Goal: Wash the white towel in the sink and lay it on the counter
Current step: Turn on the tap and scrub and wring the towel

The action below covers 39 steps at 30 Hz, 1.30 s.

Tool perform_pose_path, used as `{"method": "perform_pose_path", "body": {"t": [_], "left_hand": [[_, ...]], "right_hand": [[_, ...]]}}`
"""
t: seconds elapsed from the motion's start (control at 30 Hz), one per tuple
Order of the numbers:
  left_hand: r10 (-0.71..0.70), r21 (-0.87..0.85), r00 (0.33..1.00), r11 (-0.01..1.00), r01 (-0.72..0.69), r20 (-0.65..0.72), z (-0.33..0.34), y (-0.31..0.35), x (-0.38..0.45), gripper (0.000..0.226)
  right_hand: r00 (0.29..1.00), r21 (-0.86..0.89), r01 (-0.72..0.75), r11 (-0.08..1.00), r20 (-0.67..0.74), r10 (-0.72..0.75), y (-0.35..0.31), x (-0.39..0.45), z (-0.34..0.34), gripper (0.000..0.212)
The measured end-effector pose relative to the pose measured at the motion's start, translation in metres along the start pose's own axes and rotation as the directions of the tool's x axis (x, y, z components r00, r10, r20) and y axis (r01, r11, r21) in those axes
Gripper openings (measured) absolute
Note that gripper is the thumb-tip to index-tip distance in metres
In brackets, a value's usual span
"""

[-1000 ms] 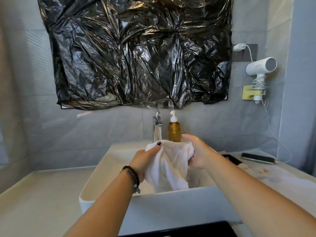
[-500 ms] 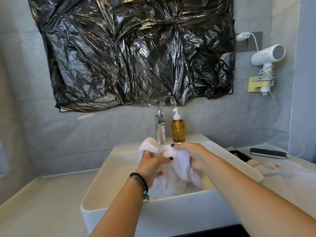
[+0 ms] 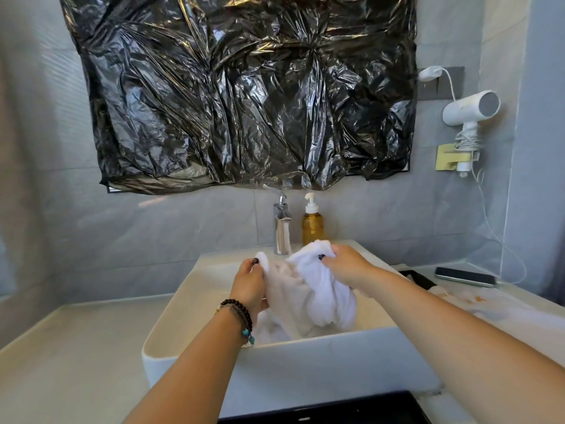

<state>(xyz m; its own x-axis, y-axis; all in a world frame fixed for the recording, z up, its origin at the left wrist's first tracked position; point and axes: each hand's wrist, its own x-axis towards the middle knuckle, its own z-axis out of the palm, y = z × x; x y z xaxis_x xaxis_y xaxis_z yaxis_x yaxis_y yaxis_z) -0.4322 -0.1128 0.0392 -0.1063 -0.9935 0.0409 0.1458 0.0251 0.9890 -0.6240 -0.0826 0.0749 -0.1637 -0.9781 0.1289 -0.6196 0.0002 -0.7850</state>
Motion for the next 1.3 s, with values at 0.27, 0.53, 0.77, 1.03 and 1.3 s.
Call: {"method": "perform_pose_path", "body": {"t": [0.27, 0.53, 0.77, 1.03, 1.3], "left_hand": [[0.121, 0.219, 0.991, 0.97, -0.107, -0.051, -0.005, 0.055, 0.02, 0.071], [0.51, 0.399, 0.842, 0.818, -0.413, -0.175, -0.03, 0.129, 0.05, 0.037], [0.152, 0.732, 0.956, 0.676, 0.085, -0.252, -0.057, 0.107, 0.034, 0.063], [-0.241, 0.901, 0.968, 0.431, 0.049, 0.063, -0.08, 0.063, 0.012, 0.086], [-0.156, 0.921, 0.941, -0.208, -0.329, 0.301, -0.097, 0.032, -0.003, 0.039]], "right_hand": [[0.931, 0.49, -0.045, 0.871, -0.294, 0.214, 0.005, -0.003, -0.052, 0.028], [0.814, 0.589, 0.334, 0.736, -0.574, 0.09, -0.062, 0.003, -0.101, 0.028], [0.827, 0.323, 0.217, 0.921, -0.562, 0.002, -0.049, 0.001, -0.107, 0.018], [0.997, 0.221, -0.02, 0.975, -0.066, 0.035, 0.017, -0.016, -0.062, 0.015], [0.938, -0.73, 0.222, 0.646, 0.341, 0.063, 0.019, -0.041, -0.047, 0.031]]}}
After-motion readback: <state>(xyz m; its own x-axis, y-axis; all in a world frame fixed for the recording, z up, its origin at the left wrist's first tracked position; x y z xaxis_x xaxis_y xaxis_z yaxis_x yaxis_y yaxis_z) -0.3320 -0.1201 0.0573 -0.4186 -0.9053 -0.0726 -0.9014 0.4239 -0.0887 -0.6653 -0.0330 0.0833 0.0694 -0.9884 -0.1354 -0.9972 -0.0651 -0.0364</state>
